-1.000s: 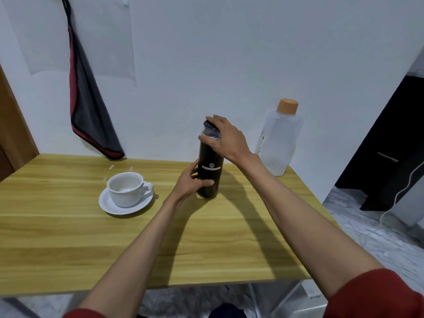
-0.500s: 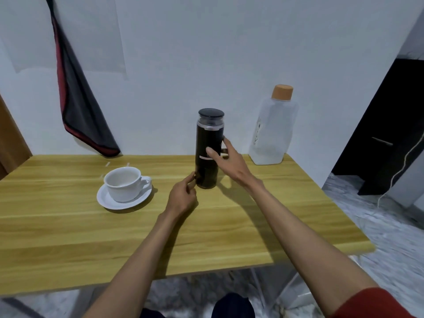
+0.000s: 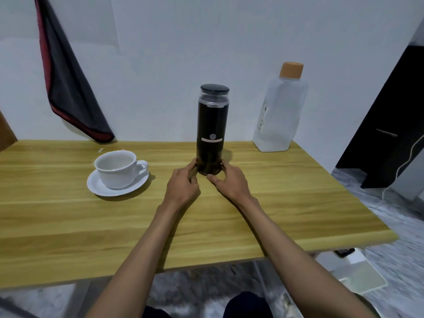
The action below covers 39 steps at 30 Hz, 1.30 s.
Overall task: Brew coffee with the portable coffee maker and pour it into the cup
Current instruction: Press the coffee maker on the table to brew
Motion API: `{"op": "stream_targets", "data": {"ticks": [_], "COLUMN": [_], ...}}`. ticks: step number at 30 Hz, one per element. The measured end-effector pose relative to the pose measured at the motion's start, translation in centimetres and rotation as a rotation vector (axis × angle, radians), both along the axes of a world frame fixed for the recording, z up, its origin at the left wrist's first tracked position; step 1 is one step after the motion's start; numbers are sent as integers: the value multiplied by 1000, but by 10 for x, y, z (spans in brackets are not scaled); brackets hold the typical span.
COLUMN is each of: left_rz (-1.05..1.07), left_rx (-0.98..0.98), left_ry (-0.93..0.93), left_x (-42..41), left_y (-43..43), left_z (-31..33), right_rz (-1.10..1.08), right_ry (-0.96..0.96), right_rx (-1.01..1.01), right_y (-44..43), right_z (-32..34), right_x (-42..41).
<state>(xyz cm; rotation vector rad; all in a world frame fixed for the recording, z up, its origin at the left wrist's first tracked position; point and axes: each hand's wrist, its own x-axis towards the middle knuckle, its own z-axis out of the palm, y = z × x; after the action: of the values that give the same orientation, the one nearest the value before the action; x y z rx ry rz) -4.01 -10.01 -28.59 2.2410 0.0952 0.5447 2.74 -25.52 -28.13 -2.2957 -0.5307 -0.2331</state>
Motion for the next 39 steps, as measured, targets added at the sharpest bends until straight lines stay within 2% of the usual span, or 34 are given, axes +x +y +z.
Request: {"op": "stream_targets", "data": {"ticks": [9, 39], "left_rz": [39, 51], "left_rx": [69, 48], "left_ry": [19, 26], "left_x": [2, 0], "left_y": [0, 0], "left_z": [-4, -1], "right_rz": [-8, -28], "right_ry": [-43, -42], "right_rx": [-36, -49], "right_y": [0, -1], "right_z": [-5, -4], "right_x": [3, 0]}}
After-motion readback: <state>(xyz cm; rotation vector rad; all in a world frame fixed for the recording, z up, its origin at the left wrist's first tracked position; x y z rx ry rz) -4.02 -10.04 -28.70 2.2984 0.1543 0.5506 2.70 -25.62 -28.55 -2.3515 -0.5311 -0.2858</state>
